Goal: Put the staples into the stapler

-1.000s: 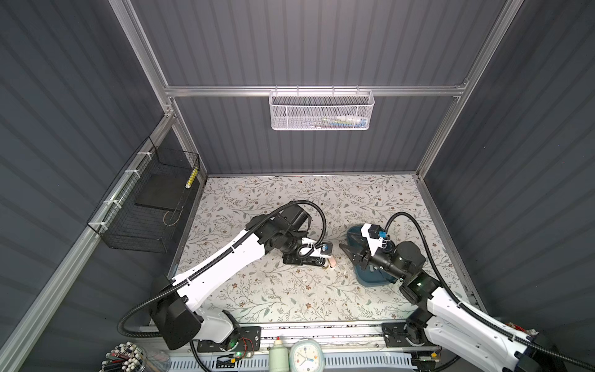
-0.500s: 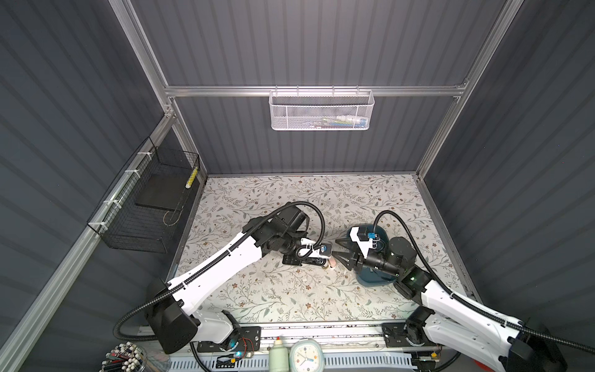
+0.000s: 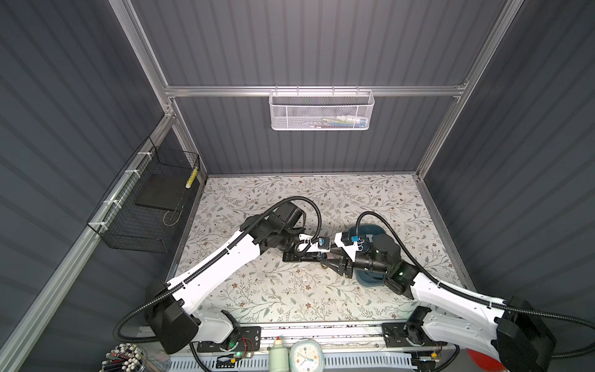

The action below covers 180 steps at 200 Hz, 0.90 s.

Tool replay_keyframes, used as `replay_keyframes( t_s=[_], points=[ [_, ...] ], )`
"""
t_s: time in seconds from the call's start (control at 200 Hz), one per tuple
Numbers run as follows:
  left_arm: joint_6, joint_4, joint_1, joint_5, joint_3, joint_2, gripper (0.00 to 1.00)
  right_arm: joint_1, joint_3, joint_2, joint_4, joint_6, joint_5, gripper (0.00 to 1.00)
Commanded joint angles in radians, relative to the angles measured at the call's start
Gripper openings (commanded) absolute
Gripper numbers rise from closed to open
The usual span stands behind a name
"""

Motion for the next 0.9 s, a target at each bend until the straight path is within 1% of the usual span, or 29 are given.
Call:
replay_keyframes(
  t_s=[0.0,0.17,0.34,0.4,0.47,0.515,0.555,0.625,0.85,0.896],
  points=[
    [0.002,0.013,0.003,0.091,0.021,-0.038,0.00,0.015,0.031,0.011,-0.024,-0.038,0.019,0.51],
    [0.014,0.002,0.003,0.154,0.021,-0.045,0.00,0.030,0.047,0.032,-0.049,-0.063,0.038,0.50],
    [0.020,-0.009,0.003,0.178,0.026,-0.039,0.00,0.045,0.054,0.045,-0.051,-0.076,0.044,0.45],
    [0.026,-0.014,0.003,0.192,0.025,-0.034,0.00,0.048,0.053,0.046,-0.048,-0.079,0.045,0.40],
    [0.031,-0.022,0.003,0.207,0.027,-0.026,0.00,0.049,0.054,0.046,-0.041,-0.072,0.049,0.30],
    [0.031,-0.026,0.004,0.210,0.032,-0.020,0.00,0.049,0.055,0.045,-0.039,-0.065,0.055,0.28],
    [0.034,-0.030,0.003,0.210,0.033,-0.014,0.00,0.049,0.055,0.046,-0.036,-0.064,0.057,0.29],
    [0.035,-0.032,0.003,0.209,0.034,-0.007,0.00,0.049,0.051,0.045,-0.029,-0.057,0.061,0.38],
    [0.034,-0.033,0.003,0.210,0.033,0.007,0.00,0.049,0.036,0.036,0.007,-0.042,0.056,0.43],
    [0.035,-0.033,0.003,0.209,0.033,0.011,0.00,0.049,0.029,0.028,0.018,-0.036,0.057,0.47]
  ],
)
